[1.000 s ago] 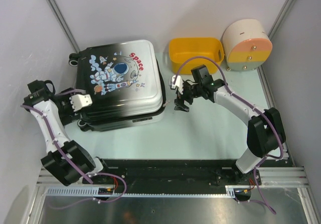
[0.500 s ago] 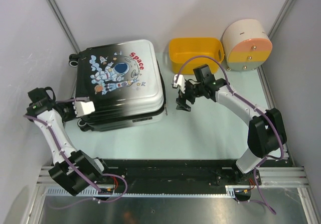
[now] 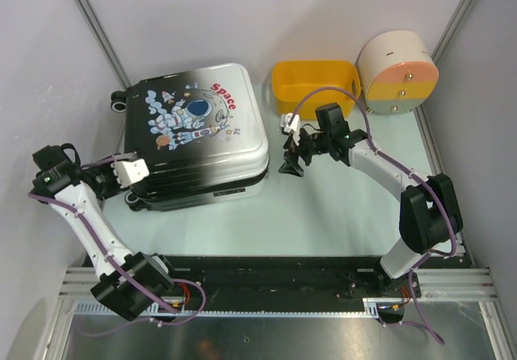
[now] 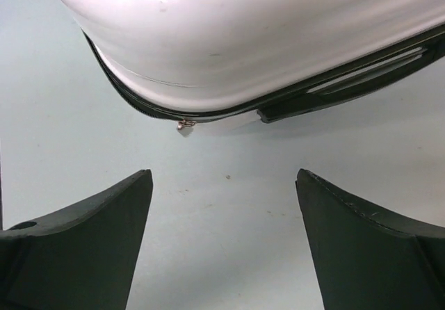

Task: Open, take out, and arrange the luggage

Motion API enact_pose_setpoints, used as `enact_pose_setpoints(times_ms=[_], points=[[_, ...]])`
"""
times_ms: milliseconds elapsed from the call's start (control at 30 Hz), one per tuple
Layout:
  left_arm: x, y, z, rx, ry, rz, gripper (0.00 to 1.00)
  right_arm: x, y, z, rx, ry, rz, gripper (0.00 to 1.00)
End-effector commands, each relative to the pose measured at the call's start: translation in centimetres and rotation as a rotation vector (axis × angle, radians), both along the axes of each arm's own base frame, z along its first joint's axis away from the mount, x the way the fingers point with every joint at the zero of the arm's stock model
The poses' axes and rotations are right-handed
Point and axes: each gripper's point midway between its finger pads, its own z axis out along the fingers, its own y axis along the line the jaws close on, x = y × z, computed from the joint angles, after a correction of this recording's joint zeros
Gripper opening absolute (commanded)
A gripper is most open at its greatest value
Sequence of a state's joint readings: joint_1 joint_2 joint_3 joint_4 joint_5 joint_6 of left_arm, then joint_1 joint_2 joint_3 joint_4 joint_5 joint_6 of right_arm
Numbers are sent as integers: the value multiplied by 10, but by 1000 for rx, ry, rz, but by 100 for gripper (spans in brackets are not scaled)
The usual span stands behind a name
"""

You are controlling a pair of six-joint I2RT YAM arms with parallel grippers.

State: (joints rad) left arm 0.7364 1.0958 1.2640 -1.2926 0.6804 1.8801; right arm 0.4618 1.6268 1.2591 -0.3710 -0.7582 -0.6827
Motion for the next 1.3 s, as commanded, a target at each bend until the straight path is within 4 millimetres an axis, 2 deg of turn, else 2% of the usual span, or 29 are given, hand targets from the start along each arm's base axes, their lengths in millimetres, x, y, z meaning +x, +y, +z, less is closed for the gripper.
enact_pose_setpoints(times_ms=[0,33,100,200,300,333,467,567,633,767,1100,1267], points=[[-10,-5,-8,-98,10,55,0,-11,21,5,107,25,-25,89],[-12,-6,-15,-108,24,54,0,-23,24,-10,95,42,-21,88],[-14,-5,-21,-115,37,54,0,-25,25,-10,108,13,-37,86],[-12,-3,-27,-139,61,62,0,-35,21,-31,119,53,-76,83],[-9,0,-28,-153,69,70,0,-29,28,-20,196,-20,-87,80],[-9,1,-28,-152,70,72,0,-34,30,-25,203,-18,-86,79],[-7,5,-28,-153,75,77,0,-30,39,-23,269,-63,-97,72],[-2,9,-19,-167,62,102,0,-29,48,-26,299,-71,-81,66],[4,16,-6,-176,32,118,0,-28,55,-25,318,-87,-66,64],[7,20,9,-154,-6,123,0,-29,62,-21,351,-102,-45,53],[5,19,0,-168,15,120,0,-32,62,-37,310,-86,-32,37],[3,18,-4,-166,21,119,0,-31,56,-52,248,-86,-44,42]])
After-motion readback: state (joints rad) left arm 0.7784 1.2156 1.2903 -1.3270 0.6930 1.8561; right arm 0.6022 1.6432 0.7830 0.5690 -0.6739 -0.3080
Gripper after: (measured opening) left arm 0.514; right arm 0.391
